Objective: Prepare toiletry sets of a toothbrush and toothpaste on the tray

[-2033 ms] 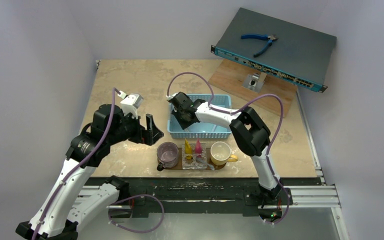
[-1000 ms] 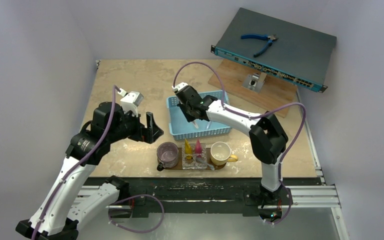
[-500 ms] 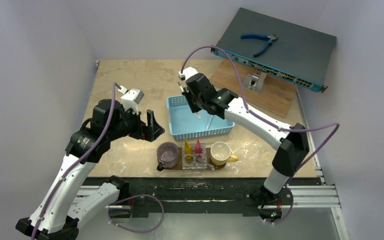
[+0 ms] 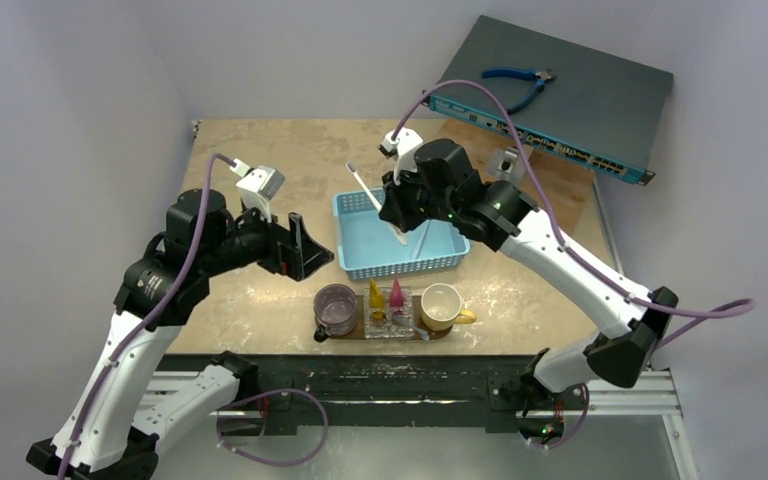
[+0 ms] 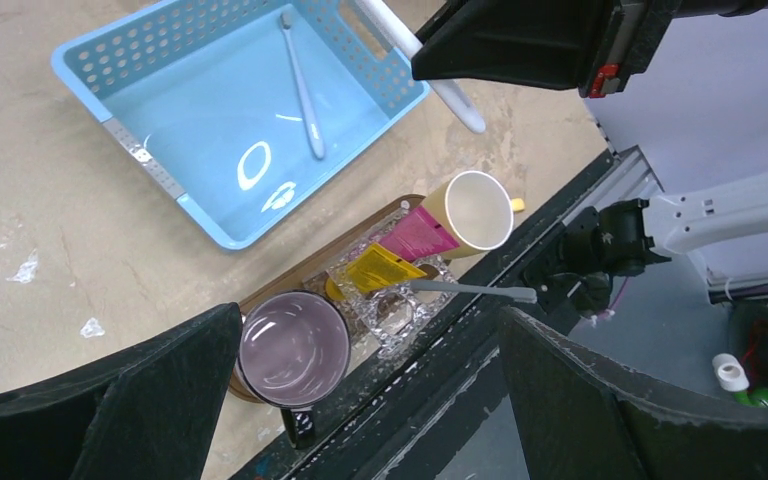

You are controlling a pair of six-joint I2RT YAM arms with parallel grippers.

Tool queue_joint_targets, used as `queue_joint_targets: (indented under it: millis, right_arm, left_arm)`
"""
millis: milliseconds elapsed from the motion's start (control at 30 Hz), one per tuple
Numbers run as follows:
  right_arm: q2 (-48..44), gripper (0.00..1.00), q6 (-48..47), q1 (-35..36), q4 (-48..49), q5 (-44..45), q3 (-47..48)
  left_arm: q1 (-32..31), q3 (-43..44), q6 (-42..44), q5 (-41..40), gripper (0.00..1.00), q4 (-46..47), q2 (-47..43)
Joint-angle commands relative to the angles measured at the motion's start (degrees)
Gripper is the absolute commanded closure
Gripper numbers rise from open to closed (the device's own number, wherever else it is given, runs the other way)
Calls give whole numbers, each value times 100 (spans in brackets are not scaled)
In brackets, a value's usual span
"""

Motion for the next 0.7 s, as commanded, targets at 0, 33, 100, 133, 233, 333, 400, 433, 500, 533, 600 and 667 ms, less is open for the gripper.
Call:
queue_joint_targets:
  millis: [0,33,100,133,233,333,400,433,500,533,600,667]
  right_arm:
    - [-458,100,-71,-17,-56,-911,-199]
    - [-525,100,-71,-17,-76,-1052,-212]
    - [-680,100,-71,-9,-56,-1455,-284]
    - [-765,100,-71,-10,-26,-1621,-342]
    - [-1037,100,-70,-14,81,-2157,-555]
    - [-1306,100,-71,-9,243,-2757,-799]
    - [-1512,100,-76,-14,351,-3181,-985]
    - [-1595,100,-115,-11,384,-3440,-1063]
    - [-1742,100,-218,-12,417,-3698,-1229]
    - [-1805,100,-244,-11,439,-3881,-1311]
    - [-1897,100,-294,-9,502,-4244,-1423]
    - [-1978,100,-283,-12,585,-4569,-1506]
  left_arm:
    - [28,338,-68,675,0,79,-42]
    - [28,365,-79,748,1,80,-49]
    - [28,425,-84,908,1,87,-72]
    - [32,463,-84,994,1,76,-84]
    - [28,572,-92,1248,1,64,-127]
    - [28,667,-139,1580,2,104,-176]
    - [28,731,-162,1824,3,124,-197]
    - [28,767,-171,1959,3,137,-211]
    - [28,809,-193,2208,3,200,-252]
    - [28,826,-205,2317,4,230,-267]
    - [23,873,-216,2506,4,239,-272]
    - [27,920,-211,2675,5,226,-280]
